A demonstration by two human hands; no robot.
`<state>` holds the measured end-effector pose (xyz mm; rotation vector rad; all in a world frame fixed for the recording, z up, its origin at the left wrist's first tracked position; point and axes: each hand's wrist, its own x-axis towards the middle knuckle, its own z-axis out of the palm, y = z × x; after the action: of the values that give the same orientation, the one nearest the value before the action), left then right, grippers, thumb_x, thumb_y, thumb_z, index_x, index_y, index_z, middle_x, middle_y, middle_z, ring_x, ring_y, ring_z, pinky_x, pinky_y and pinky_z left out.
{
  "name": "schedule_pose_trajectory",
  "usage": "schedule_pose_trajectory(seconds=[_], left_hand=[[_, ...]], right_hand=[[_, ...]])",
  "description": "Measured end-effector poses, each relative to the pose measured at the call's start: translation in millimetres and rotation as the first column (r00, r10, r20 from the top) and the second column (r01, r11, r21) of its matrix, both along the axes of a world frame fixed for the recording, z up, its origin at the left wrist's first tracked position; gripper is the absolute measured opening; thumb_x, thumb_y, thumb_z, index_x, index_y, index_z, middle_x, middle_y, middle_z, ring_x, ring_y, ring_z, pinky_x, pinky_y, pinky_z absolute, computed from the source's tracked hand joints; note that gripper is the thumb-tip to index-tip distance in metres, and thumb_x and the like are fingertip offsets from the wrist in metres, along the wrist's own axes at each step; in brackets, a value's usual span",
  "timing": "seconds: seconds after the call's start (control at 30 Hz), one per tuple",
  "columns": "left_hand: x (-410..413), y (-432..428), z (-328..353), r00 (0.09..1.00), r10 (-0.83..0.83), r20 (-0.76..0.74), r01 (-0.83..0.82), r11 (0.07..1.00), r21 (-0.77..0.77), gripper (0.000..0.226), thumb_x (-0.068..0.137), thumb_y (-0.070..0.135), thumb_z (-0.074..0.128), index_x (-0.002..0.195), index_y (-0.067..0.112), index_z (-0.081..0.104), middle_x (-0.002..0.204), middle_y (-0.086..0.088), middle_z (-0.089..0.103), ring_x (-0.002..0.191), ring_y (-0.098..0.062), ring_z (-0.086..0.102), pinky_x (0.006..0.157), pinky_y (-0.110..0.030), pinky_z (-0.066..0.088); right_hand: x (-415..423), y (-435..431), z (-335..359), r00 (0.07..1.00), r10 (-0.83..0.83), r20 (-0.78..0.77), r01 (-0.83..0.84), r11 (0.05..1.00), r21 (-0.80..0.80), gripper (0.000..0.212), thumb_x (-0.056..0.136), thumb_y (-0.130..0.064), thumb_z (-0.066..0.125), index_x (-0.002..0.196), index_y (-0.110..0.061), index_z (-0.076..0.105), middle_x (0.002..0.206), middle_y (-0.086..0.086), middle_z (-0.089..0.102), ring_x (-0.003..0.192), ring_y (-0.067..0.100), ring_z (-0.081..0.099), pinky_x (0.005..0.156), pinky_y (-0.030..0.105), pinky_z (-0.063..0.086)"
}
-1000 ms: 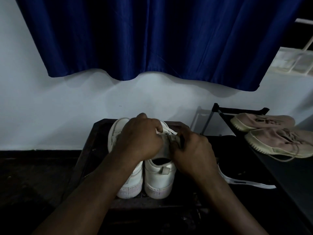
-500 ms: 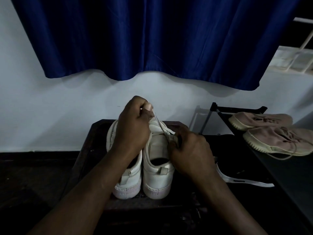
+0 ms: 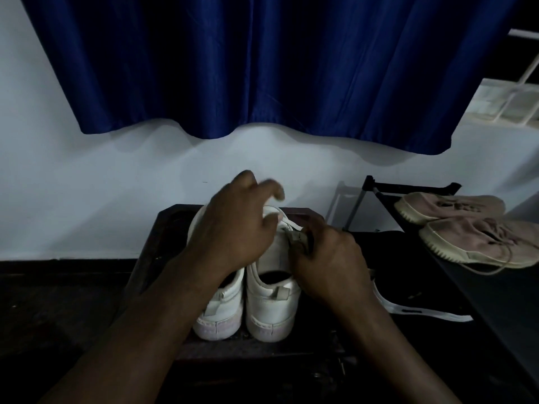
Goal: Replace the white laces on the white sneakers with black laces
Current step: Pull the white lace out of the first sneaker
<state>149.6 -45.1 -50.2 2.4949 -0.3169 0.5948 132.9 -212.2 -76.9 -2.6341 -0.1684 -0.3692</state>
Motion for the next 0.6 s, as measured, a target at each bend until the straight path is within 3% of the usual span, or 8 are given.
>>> schedule_pose_trajectory(seconds=[0.1,0.23,0.33,0.47,0.6], left_hand=[[0,-5,-6,0.98,0.103,-0.168,-0.069,0.979,0.193,0.018,0.089,0.034,0.072,0.107,0.029,0.074,0.102,0.004,0.037,0.107,-0.023,0.052,0.085,-0.036,0.05],[-1,-10,-4,0.978,0.151,-0.141,-0.111,0.96,0.255,0.01,0.088,0.021,0.067,0.095,0.024,0.074,0.098,0.001,0.04,0.097,-0.024,0.053,0.076,-0.035,0.05],[-1,-13,-4,0.988,0.124,-0.096,-0.121,0.992,0.036,0.011,0.088,0.01,0.061,0.087,0.021,0.063,0.095,0.001,0.045,0.086,-0.023,0.053,0.07,-0.035,0.043],[3,-13,-6,0.978,0.207,-0.028,-0.206,0.934,-0.291,0.01,0.096,0.007,0.058,0.092,0.016,0.061,0.101,0.002,0.051,0.073,-0.01,0.049,0.067,-0.023,0.029],[4,-14,-9,0.986,0.159,-0.047,-0.165,0.914,-0.37,0.012,0.102,0.012,0.054,0.092,0.019,0.055,0.098,0.009,0.068,0.083,-0.007,0.058,0.064,-0.02,0.034]], right_hand=[[1,0,0,1.0,-0.005,-0.006,0.005,1.0,0.005,0.02,0.09,-0.037,0.057,0.104,-0.023,0.058,0.099,0.01,0.071,0.094,0.04,0.067,0.068,0.037,0.046],[1,0,-1,1.0,-0.005,0.018,0.005,1.0,0.004,0.03,0.092,-0.041,0.056,0.118,-0.027,0.061,0.103,0.007,0.073,0.097,0.038,0.067,0.073,0.039,0.053],[0,0,0,1.0,0.0,0.014,0.0,1.0,0.018,0.039,0.089,-0.04,0.052,0.126,-0.032,0.059,0.104,0.003,0.073,0.097,0.035,0.069,0.077,0.042,0.057],[1,0,0,1.0,0.011,0.03,-0.011,1.0,0.008,0.035,0.088,-0.034,0.055,0.123,-0.029,0.059,0.103,0.008,0.072,0.097,0.038,0.067,0.071,0.038,0.05],[-3,2,2,0.998,0.034,0.053,-0.036,0.999,0.039,0.047,0.088,-0.032,0.056,0.135,-0.038,0.054,0.11,0.006,0.072,0.099,0.037,0.068,0.076,0.039,0.054]])
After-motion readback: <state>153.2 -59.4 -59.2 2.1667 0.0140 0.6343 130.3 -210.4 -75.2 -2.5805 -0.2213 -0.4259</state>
